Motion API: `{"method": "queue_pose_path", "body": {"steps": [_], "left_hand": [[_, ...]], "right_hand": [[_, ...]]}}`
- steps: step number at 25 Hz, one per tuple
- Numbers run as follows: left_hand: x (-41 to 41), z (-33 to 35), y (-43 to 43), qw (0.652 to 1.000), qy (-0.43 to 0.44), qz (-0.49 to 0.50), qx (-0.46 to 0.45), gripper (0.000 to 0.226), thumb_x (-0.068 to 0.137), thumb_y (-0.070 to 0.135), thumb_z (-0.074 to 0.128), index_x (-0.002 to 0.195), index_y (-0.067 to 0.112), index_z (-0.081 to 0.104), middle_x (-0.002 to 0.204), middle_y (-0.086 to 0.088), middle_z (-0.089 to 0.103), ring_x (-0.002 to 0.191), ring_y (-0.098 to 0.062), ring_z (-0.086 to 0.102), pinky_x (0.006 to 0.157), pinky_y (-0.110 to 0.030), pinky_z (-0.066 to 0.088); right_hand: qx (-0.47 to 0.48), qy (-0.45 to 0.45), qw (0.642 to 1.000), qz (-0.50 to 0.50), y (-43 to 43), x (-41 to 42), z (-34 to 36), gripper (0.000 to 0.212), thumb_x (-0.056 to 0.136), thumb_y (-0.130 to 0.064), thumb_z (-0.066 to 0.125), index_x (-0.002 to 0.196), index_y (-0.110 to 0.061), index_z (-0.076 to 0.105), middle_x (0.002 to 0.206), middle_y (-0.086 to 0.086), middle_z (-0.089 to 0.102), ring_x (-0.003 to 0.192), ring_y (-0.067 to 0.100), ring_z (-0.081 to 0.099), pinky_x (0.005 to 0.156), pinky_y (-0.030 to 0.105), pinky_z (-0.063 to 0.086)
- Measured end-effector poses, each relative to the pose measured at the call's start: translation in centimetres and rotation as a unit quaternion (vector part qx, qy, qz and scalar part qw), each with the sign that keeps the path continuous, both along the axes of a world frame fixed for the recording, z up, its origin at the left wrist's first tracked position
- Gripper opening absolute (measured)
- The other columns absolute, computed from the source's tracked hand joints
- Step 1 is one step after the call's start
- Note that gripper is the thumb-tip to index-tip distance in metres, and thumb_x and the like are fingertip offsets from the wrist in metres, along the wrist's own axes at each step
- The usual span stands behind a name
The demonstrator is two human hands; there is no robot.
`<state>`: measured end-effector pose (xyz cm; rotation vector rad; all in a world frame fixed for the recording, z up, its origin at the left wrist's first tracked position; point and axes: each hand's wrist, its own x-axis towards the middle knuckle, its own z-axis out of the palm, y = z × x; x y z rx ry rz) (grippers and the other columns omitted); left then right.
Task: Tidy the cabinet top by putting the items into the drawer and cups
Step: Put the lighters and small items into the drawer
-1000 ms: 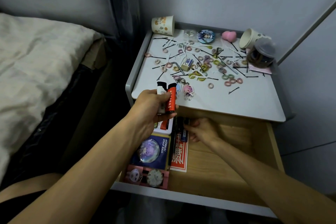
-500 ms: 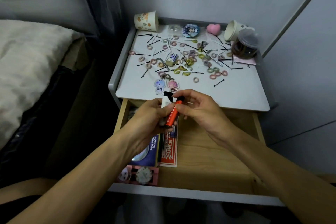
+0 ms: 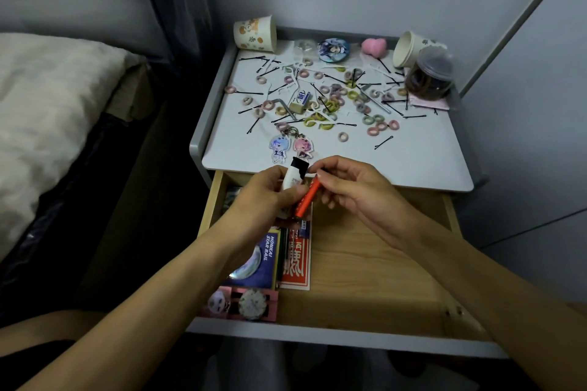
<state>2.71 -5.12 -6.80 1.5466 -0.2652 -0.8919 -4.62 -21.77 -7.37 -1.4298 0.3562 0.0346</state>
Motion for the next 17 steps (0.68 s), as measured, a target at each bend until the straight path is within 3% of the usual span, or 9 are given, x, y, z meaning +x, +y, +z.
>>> {"method": "queue_pose_path", "body": {"steps": [3,6,10,14,17], "left_hand": [[0.1,-0.4,0.1,1.0,-0.009,0.017,0.007,0.022,0.091,0.013,0.065,0.113,0.012,0.063,0.098,-0.009,0.073,0.086,-0.023,0.071,0.068,-0.029,0.056],[0.1,-0.7,0.1,1.0,-0.023,0.016,0.008,0.023,0.09,0.012,0.066,0.113,0.013,0.063,0.1,-0.009,0.073,0.092,-0.026,0.071,0.077,-0.036,0.057],[-0.1,-0.6,0.1,0.999,-0.031,0.03,0.007,0.018,0.093,0.012,0.063,0.111,0.013,0.063,0.097,-0.007,0.074,0.085,-0.021,0.072,0.069,-0.03,0.056],[0.3,0.1,0.1,0.993,-0.031,0.114,0.009,0.009,0.098,0.011,0.054,0.105,0.008,0.059,0.088,-0.011,0.071,0.068,-0.018,0.067,0.058,-0.029,0.054],[0.7,0.7,0.3,0.99,-0.012,0.144,0.005,0.016,0.1,0.018,0.051,0.108,0.006,0.058,0.082,-0.008,0.068,0.063,-0.016,0.064,0.058,-0.032,0.054]], "right_hand": [[0.049,0.015,0.999,-0.009,0.8,-0.3,-0.4,0.023,0.093,-0.01,0.058,0.115,-0.008,0.065,0.094,0.005,0.067,0.079,0.011,0.062,0.066,0.021,0.05],[0.072,0.033,0.997,-0.001,1.4,-0.7,-0.9,0.023,0.09,-0.016,0.063,0.112,-0.009,0.068,0.095,0.006,0.068,0.079,0.01,0.061,0.065,0.02,0.047],[0.048,0.05,0.998,-0.013,1.7,-0.9,-1.0,0.014,0.091,-0.022,0.063,0.099,-0.014,0.071,0.085,0.002,0.068,0.075,0.011,0.056,0.065,0.023,0.042],[0.012,0.075,0.997,-0.033,1.1,-1.3,-1.5,0.025,0.1,-0.028,0.049,0.105,-0.006,0.059,0.086,0.015,0.065,0.067,0.019,0.059,0.056,0.026,0.045],[-0.034,0.145,0.989,0.016,1.0,-2.2,-2.8,0.029,0.103,-0.03,0.043,0.107,-0.005,0.055,0.072,0.006,0.062,0.053,0.015,0.052,0.046,0.024,0.036]]}}
